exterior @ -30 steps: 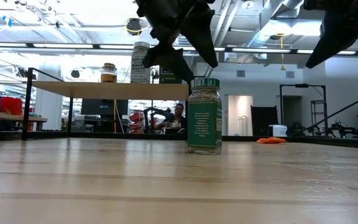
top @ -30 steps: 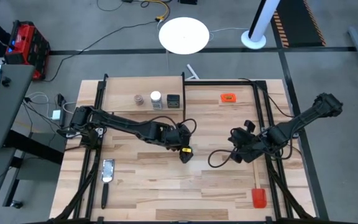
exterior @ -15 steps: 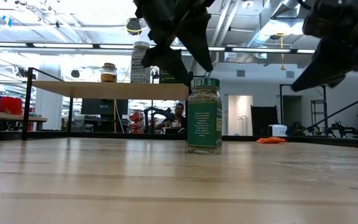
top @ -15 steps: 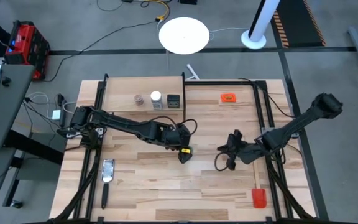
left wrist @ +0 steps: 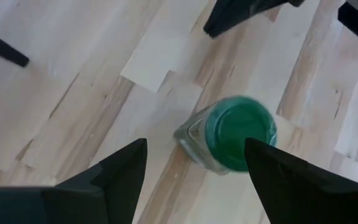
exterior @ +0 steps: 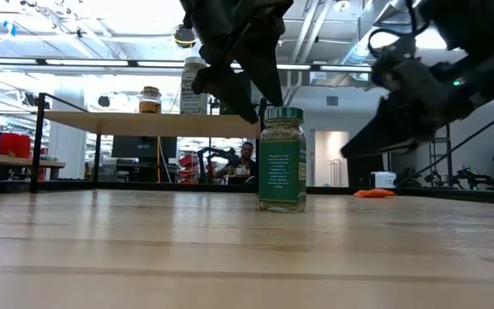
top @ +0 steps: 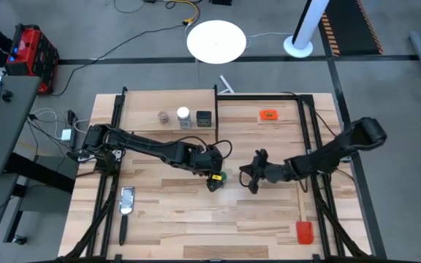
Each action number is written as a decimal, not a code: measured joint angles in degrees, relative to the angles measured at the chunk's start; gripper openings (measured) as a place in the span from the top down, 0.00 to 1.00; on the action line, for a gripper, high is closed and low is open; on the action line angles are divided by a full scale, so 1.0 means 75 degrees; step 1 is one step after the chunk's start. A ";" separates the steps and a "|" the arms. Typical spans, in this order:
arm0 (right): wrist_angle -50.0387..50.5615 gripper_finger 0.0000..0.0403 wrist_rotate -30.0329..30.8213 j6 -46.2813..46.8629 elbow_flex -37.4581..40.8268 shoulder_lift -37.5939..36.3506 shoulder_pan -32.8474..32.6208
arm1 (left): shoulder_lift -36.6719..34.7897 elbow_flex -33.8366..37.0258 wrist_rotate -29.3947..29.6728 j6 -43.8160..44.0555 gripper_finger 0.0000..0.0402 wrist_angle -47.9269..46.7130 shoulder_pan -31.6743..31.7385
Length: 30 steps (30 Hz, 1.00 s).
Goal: Shelf spices
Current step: Remove the green seasoning bottle from the shelf
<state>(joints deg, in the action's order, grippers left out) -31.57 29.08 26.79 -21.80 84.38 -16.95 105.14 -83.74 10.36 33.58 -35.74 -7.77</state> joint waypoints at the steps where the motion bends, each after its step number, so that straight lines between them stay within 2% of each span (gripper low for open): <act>1: -0.0174 0.99 -0.0159 -0.0074 -0.0091 0.0193 0.0076 | 0.0000 0.0000 -0.0012 -0.0001 0.35 -0.0065 0.0000; 8: -0.0302 0.99 -0.1129 -0.0927 -0.1325 0.1485 0.0439 | -0.0012 0.0000 -0.0274 -0.0049 0.35 -0.0300 0.0000; 12: -0.0011 0.99 -0.1526 -0.1002 -0.1846 0.1906 0.0422 | -0.0012 0.0000 -0.0378 -0.0050 0.35 -0.0337 0.0000; 22: 0.0934 0.99 -0.1675 -0.0923 -0.2326 0.1946 0.0079 | -0.0029 -0.0023 -0.0421 -0.0047 0.35 -0.0822 -0.0003; 27: 0.1338 0.99 -0.1707 -0.0899 -0.2373 0.1944 0.0079 | -0.0032 -0.0081 -0.1409 -0.0407 0.35 -0.1011 0.0011; 30: 0.1472 0.99 -0.1696 -0.0899 -0.2373 0.1944 0.0139 | 0.0005 -0.0276 -0.1572 -0.0554 0.35 -0.1244 -0.0036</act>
<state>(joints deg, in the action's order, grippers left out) -20.52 16.36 20.05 -39.59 98.96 -15.91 105.18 -85.81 -1.43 29.43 -45.06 -8.04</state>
